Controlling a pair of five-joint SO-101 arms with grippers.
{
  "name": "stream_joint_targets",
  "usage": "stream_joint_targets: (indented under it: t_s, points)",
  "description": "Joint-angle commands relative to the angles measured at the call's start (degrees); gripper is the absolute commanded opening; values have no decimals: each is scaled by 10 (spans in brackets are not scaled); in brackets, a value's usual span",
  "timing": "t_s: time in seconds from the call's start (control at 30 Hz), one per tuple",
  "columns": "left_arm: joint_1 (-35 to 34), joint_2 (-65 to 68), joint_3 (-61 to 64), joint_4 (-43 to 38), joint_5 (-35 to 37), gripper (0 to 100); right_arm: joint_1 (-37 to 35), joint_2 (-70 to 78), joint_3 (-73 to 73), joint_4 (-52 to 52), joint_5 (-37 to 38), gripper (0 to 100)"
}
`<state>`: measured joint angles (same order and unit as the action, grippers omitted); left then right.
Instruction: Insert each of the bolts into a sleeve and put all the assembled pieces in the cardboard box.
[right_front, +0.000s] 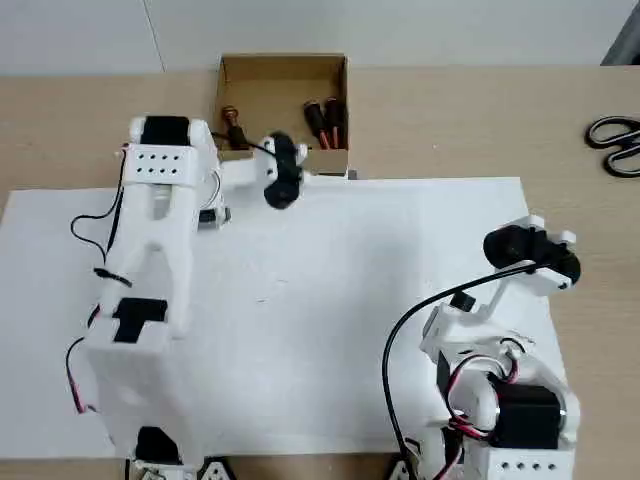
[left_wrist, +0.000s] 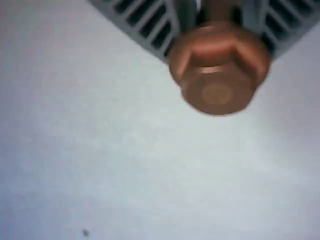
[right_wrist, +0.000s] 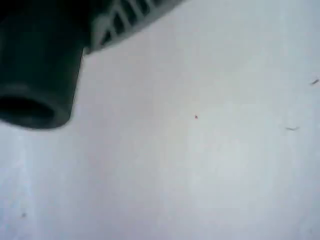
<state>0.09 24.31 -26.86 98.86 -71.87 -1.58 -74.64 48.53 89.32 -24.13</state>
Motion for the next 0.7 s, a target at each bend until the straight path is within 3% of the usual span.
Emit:
stream_joint_targets:
  t_s: [0.0,0.23,0.47,0.67]
  points:
    - [27,-109,-26,16,66,5,-31,-5,-25,-12,8,3]
    - [97,-249,-22,15,342,5,-113,-5,-86,-30,36,2]
    - [120,-341,-22,5,484,5,-133,-6,-92,-28,166,2]
    - [139,-447,5,-4,747,5,-151,-6,-91,-33,213,2]
